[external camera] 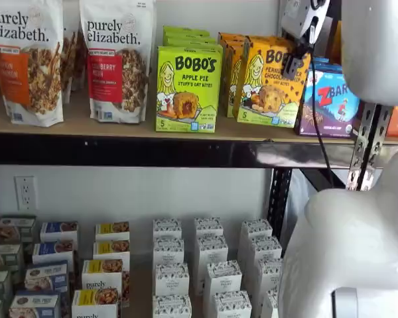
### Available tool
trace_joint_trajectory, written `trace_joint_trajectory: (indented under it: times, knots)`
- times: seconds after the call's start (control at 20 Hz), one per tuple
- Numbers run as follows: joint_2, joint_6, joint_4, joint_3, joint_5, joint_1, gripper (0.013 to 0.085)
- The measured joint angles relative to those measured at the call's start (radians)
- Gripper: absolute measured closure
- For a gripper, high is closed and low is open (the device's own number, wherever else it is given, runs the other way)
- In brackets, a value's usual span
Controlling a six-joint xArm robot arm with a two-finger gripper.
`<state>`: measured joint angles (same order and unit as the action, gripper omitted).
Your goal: Pick up the orange box on the top shelf, the fifth box from the left
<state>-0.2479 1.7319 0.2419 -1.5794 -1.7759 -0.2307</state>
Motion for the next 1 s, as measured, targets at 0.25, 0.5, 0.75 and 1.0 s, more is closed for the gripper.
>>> trace_joint_trajectory:
  times: [0.25,0.5,0.75,1.0]
  knots:
    - [-0.081,-0.01,-0.043,0.058,0.037,0.021,0.061]
    - [-0.15,-0.015,-0.086,0.11,0.038,0.036,0.061]
    - [-0.198,-0.013,-0.111,0.147,0.017,0.041,0.061]
    - [-0.229,-0.013,-0.134,0.17,-0.011,0.046,0.061]
